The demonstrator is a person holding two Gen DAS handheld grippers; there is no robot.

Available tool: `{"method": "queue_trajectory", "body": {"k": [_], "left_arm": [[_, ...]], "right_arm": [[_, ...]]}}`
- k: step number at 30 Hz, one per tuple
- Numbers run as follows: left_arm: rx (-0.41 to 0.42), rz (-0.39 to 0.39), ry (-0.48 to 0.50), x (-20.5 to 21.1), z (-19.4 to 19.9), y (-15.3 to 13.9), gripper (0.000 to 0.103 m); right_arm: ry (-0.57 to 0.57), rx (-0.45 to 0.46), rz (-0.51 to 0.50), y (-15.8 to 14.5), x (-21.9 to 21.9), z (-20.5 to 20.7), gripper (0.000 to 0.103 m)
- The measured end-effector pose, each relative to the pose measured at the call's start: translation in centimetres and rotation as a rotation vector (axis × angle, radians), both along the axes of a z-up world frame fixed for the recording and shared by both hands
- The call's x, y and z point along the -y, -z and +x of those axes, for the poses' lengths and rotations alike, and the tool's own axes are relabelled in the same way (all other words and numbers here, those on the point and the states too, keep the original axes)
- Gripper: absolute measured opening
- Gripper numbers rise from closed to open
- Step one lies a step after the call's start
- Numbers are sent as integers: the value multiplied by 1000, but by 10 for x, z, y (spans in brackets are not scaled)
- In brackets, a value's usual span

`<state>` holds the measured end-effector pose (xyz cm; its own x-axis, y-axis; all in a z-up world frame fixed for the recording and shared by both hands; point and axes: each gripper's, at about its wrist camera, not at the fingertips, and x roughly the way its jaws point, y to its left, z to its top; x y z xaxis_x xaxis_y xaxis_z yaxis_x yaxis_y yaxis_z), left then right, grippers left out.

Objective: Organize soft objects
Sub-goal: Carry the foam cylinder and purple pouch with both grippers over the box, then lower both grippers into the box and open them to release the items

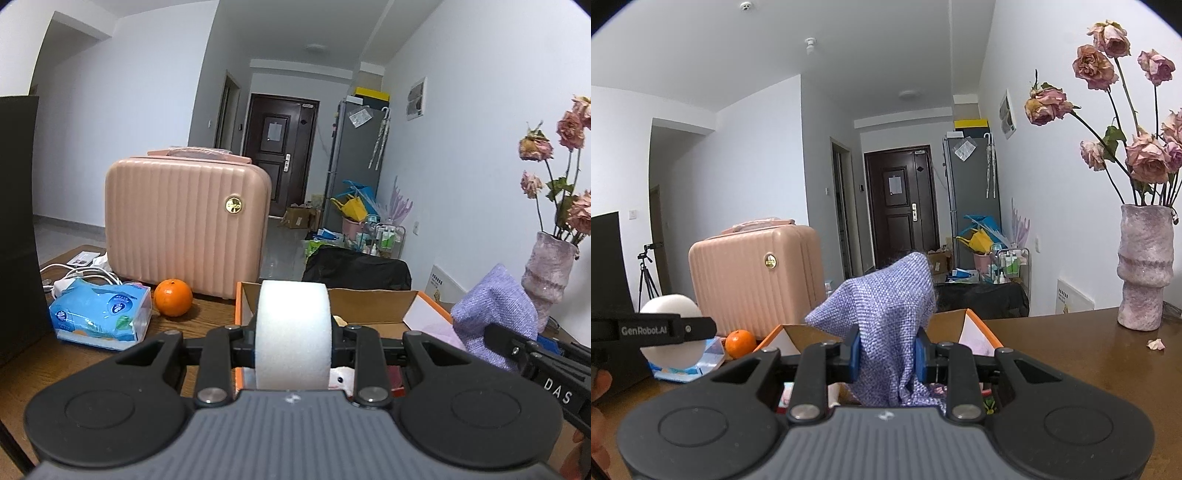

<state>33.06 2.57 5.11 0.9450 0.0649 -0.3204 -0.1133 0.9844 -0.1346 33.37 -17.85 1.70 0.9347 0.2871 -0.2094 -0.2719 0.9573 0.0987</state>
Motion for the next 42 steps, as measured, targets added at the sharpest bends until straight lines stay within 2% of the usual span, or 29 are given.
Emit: {"method": "queue_trajectory", "body": {"k": [21,42], "left_arm": [[4,-6,-33,-4,47,-6,30],[-54,36,-11,11,104,8,30]], "right_arm": [[12,-25,-23,-1,-13,49,27],[59,-79,3,-2,-19,111,27]]}}
